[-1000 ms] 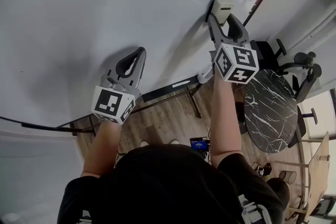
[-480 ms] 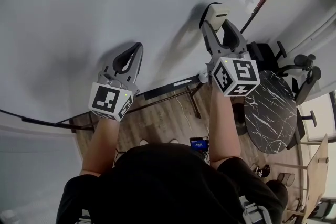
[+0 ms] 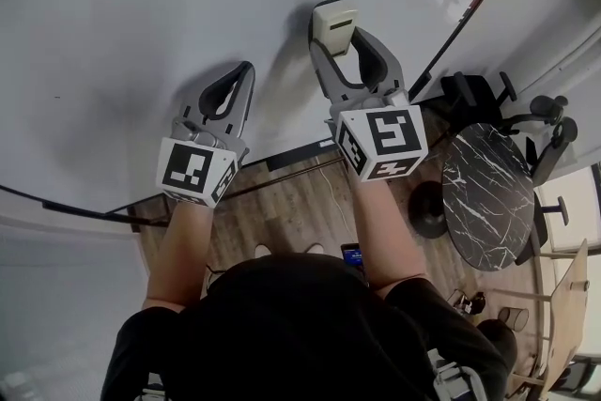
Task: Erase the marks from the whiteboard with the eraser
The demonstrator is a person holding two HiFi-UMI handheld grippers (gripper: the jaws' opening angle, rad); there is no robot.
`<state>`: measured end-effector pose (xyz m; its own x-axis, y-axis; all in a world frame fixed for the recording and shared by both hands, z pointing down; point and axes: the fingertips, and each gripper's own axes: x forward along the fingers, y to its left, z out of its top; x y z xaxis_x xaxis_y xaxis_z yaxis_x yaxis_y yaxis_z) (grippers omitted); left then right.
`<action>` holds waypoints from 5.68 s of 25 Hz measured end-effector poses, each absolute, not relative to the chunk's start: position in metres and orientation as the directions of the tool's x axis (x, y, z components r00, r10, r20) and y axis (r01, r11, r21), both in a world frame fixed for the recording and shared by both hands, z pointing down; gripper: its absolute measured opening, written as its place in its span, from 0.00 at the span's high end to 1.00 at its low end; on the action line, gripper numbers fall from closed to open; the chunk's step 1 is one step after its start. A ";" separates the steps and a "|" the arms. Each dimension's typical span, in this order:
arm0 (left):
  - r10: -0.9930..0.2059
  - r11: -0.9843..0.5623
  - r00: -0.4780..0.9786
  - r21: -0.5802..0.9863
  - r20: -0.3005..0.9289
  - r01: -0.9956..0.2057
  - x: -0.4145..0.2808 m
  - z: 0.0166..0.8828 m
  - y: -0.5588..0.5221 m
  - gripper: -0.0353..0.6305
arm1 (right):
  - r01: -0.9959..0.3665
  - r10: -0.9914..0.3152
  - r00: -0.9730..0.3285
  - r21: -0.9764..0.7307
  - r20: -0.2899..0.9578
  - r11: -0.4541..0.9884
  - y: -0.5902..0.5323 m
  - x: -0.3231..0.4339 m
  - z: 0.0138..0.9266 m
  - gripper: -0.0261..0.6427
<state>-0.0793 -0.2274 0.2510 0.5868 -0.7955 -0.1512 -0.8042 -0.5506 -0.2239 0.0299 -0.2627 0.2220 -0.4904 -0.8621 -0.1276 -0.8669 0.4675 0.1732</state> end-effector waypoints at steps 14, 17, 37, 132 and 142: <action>-0.800 -0.545 0.580 -0.221 -0.152 -0.809 -0.104 0.255 -0.227 0.94 | -0.841 -0.841 -0.525 0.230 -0.129 0.489 -0.267 -0.028 0.220 0.63; -0.797 -0.550 0.584 -0.218 -0.151 -0.807 -0.107 0.256 -0.230 0.94 | -0.845 -0.847 -0.516 0.236 -0.129 0.480 -0.271 -0.030 0.220 0.63; -0.769 -0.586 0.619 -0.208 -0.161 -0.783 -0.072 0.257 -0.253 0.94 | -0.856 -0.857 -0.496 0.249 -0.143 0.454 -0.298 0.014 0.215 0.62; -0.680 -0.732 0.733 -0.067 0.014 -0.678 -0.066 0.427 -0.134 0.94 | -0.688 -0.688 -0.725 -0.015 -0.035 0.725 -0.149 0.034 0.430 0.63; -0.684 -0.729 0.730 -0.068 0.016 -0.681 -0.064 0.424 -0.133 0.94 | -0.691 -0.691 -0.722 -0.004 -0.040 0.722 -0.146 0.035 0.428 0.63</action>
<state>-0.0644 -0.1335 0.4243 0.7297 -0.6836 0.0158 -0.6813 -0.7288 -0.0676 0.0352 -0.1459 0.4278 -0.7217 -0.6910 -0.0397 -0.6915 0.7224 -0.0039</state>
